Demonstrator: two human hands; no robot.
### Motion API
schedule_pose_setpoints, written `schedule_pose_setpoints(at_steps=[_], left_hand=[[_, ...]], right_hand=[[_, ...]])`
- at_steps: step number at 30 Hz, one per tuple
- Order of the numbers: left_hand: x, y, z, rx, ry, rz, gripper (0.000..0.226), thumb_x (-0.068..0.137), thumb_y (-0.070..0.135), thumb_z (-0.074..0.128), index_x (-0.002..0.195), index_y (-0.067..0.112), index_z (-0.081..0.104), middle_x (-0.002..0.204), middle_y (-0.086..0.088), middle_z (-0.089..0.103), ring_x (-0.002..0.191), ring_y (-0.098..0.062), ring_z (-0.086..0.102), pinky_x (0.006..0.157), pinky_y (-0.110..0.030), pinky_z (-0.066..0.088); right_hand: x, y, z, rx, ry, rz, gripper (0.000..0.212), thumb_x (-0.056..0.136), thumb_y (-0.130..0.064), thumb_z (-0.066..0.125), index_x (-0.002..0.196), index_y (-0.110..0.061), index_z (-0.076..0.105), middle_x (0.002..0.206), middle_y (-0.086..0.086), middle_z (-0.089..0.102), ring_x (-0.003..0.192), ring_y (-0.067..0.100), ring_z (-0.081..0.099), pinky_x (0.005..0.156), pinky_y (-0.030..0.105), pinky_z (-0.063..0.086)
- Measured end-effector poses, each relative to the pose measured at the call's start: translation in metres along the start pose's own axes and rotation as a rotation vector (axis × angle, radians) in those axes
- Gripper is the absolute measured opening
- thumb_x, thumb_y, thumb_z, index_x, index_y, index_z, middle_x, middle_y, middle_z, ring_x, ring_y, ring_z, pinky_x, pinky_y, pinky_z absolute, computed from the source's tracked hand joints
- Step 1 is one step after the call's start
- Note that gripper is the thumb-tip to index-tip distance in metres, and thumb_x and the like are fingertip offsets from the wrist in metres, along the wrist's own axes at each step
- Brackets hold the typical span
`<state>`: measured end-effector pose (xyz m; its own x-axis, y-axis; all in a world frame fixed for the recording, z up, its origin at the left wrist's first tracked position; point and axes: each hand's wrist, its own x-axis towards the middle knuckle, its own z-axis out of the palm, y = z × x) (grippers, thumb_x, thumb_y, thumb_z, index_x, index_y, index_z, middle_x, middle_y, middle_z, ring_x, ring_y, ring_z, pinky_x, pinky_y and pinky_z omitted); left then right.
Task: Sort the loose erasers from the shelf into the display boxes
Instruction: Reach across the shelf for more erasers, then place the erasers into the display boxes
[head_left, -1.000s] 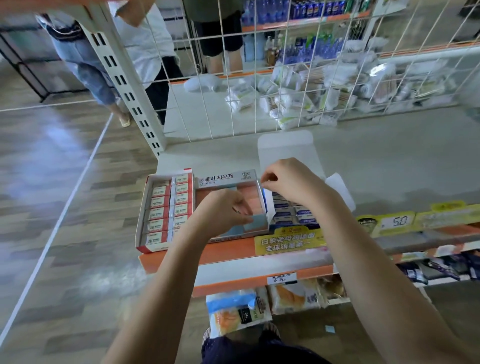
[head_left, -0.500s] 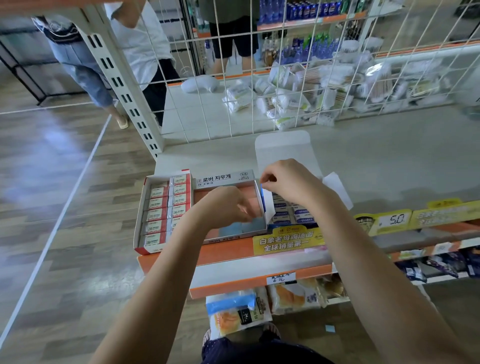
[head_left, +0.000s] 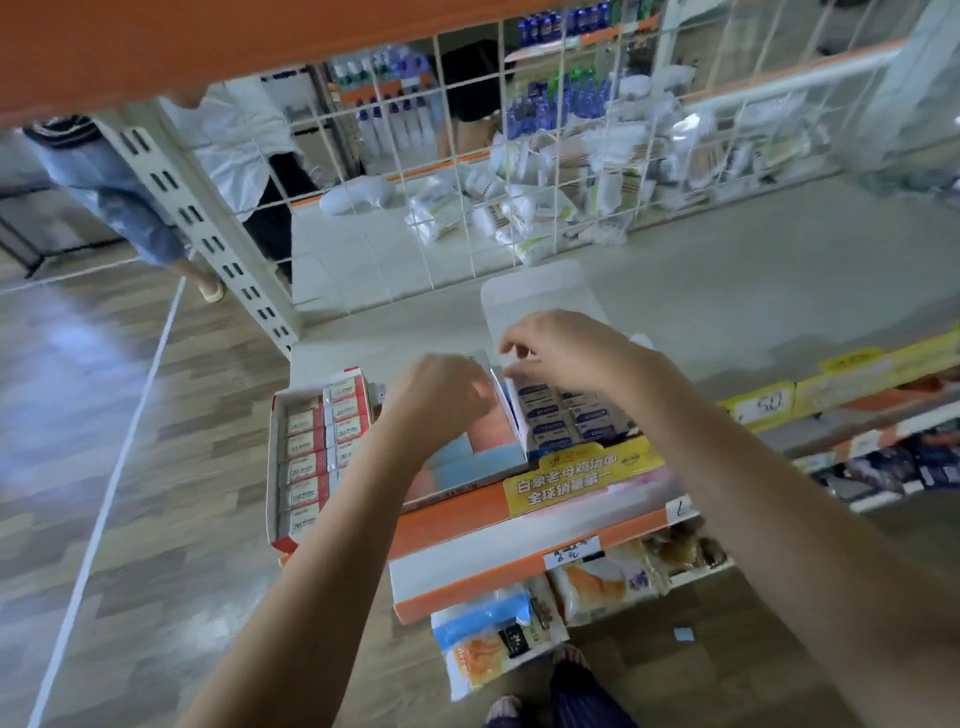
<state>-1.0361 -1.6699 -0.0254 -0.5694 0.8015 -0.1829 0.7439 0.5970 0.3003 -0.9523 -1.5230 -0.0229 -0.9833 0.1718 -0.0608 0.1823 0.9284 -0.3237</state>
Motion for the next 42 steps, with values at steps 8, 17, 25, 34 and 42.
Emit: schedule_pose_setpoints(at_steps=[8, 17, 25, 34, 42], left_hand=[[0.078, 0.116, -0.004, 0.264, 0.188, 0.358, 0.036, 0.093, 0.038, 0.049, 0.125, 0.023, 0.052, 0.122, -0.004, 0.055, 0.118, -0.025, 0.047, 0.090, -0.036, 0.039], [0.148, 0.347, 0.072, 0.350, 0.052, 0.635, 0.050, 0.092, 0.045, 0.048, 0.135, 0.020, 0.041, 0.134, -0.010, 0.044, 0.126, -0.029, 0.039, 0.098, -0.040, 0.035], [0.207, 0.527, 0.139, 0.291, 0.038, 0.667, 0.052, 0.090, 0.044, 0.052, 0.135, 0.020, 0.042, 0.130, -0.012, 0.048, 0.122, -0.031, 0.044, 0.095, -0.042, 0.040], [0.325, 0.601, 0.165, 0.118, 0.059, 0.496, 0.048, 0.088, 0.029, 0.057, 0.133, 0.018, 0.046, 0.132, -0.015, 0.051, 0.121, -0.034, 0.048, 0.097, -0.041, 0.043], [0.403, 0.613, 0.182, 0.092, 0.153, 0.272, 0.046, 0.085, 0.027, 0.060, 0.128, 0.014, 0.051, 0.133, -0.011, 0.049, 0.121, -0.033, 0.046, 0.095, -0.043, 0.042]], right_hand=[[-0.050, 0.091, -0.040, -0.212, 0.223, 0.349, 0.046, 0.093, -0.027, 0.052, 0.136, -0.017, 0.042, 0.138, 0.007, 0.041, 0.127, 0.027, 0.038, 0.098, 0.038, 0.038], [-0.201, 0.272, -0.083, -0.172, 0.296, 0.803, 0.054, 0.091, -0.031, 0.055, 0.139, -0.015, 0.037, 0.140, 0.011, 0.038, 0.128, 0.031, 0.037, 0.105, 0.038, 0.033], [-0.299, 0.427, -0.119, -0.087, 0.296, 0.886, 0.058, 0.088, -0.028, 0.060, 0.139, -0.010, 0.038, 0.138, 0.016, 0.040, 0.126, 0.034, 0.041, 0.101, 0.040, 0.038], [-0.295, 0.574, -0.144, -0.100, 0.224, 0.837, 0.048, 0.090, -0.023, 0.053, 0.135, -0.008, 0.042, 0.138, 0.015, 0.042, 0.130, 0.031, 0.037, 0.105, 0.038, 0.033], [-0.255, 0.660, -0.160, -0.158, 0.187, 0.731, 0.040, 0.089, -0.013, 0.050, 0.128, -0.011, 0.048, 0.125, 0.013, 0.048, 0.120, 0.034, 0.046, 0.096, 0.041, 0.042]])
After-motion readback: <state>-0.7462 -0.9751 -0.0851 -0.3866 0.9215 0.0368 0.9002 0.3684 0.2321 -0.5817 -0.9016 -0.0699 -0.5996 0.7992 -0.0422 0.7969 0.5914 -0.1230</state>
